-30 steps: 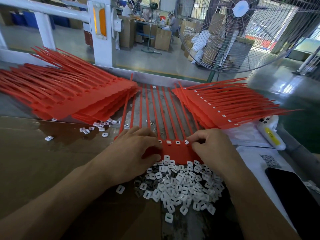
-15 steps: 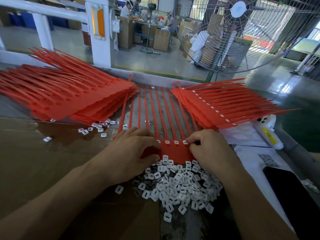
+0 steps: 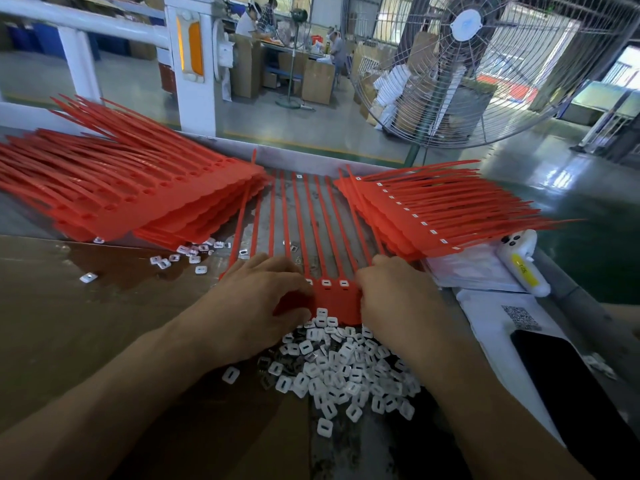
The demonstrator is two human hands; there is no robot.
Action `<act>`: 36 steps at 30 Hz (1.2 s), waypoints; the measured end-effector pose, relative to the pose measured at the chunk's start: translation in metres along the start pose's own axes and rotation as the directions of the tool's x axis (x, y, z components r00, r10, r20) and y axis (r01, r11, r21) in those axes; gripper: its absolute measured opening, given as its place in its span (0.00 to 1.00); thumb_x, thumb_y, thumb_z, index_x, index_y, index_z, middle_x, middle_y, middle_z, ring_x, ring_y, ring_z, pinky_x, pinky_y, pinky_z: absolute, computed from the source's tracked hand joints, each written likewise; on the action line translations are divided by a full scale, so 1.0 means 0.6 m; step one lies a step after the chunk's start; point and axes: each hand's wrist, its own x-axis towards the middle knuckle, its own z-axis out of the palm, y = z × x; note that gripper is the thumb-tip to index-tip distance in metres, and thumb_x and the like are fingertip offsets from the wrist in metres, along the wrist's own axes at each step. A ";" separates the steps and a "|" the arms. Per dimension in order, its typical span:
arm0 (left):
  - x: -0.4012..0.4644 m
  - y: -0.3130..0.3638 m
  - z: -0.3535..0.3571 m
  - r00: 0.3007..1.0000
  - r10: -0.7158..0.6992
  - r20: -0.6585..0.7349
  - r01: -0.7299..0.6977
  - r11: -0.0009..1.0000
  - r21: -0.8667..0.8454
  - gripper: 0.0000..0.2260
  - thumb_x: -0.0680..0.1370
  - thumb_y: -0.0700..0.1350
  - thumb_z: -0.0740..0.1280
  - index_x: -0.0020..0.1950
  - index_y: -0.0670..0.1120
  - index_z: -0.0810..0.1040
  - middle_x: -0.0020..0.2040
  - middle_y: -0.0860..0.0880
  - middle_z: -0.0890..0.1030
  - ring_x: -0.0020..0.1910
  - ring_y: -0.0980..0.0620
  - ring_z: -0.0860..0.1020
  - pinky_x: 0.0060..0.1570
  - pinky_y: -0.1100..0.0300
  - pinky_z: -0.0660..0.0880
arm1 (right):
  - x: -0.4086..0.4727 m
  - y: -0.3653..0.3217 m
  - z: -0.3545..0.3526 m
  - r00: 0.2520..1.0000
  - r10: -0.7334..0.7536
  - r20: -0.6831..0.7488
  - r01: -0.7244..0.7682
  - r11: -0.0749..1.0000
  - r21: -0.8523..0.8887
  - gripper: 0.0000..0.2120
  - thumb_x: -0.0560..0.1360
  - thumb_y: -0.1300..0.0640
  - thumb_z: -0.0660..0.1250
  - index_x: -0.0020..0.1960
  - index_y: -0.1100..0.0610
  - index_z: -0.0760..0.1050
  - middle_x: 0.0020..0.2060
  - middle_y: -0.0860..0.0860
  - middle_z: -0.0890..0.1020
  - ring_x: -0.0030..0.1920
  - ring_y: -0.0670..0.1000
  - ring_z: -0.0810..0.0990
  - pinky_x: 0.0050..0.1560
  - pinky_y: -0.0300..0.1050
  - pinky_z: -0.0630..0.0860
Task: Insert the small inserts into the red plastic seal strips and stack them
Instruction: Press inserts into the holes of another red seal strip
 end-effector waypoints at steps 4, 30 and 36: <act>-0.001 0.000 -0.001 1.000 -0.004 0.005 0.004 1.000 -0.008 0.18 0.78 0.63 0.64 0.67 0.63 0.75 0.63 0.66 0.69 0.65 0.62 0.64 0.64 0.59 0.61 | 0.006 0.007 0.003 1.000 -0.027 -0.006 0.027 0.999 0.021 0.11 0.77 0.62 0.62 0.55 0.56 0.81 0.52 0.52 0.78 0.56 0.57 0.79 0.45 0.47 0.70; -0.002 0.000 -0.001 1.000 0.006 0.001 -0.006 1.000 0.011 0.18 0.79 0.62 0.62 0.67 0.62 0.75 0.62 0.65 0.70 0.64 0.61 0.65 0.66 0.58 0.63 | 0.006 0.045 0.023 0.997 0.067 -0.049 -0.040 0.900 0.434 0.14 0.80 0.61 0.62 0.55 0.51 0.86 0.41 0.44 0.84 0.32 0.39 0.71 0.33 0.36 0.65; -0.001 0.006 -0.005 1.000 0.002 0.000 -0.002 1.000 0.007 0.18 0.79 0.62 0.62 0.68 0.63 0.75 0.63 0.65 0.70 0.65 0.62 0.65 0.67 0.59 0.62 | -0.019 0.064 0.024 0.999 -0.035 -0.041 0.050 0.883 0.466 0.16 0.81 0.59 0.64 0.64 0.47 0.83 0.58 0.42 0.83 0.59 0.43 0.80 0.61 0.43 0.76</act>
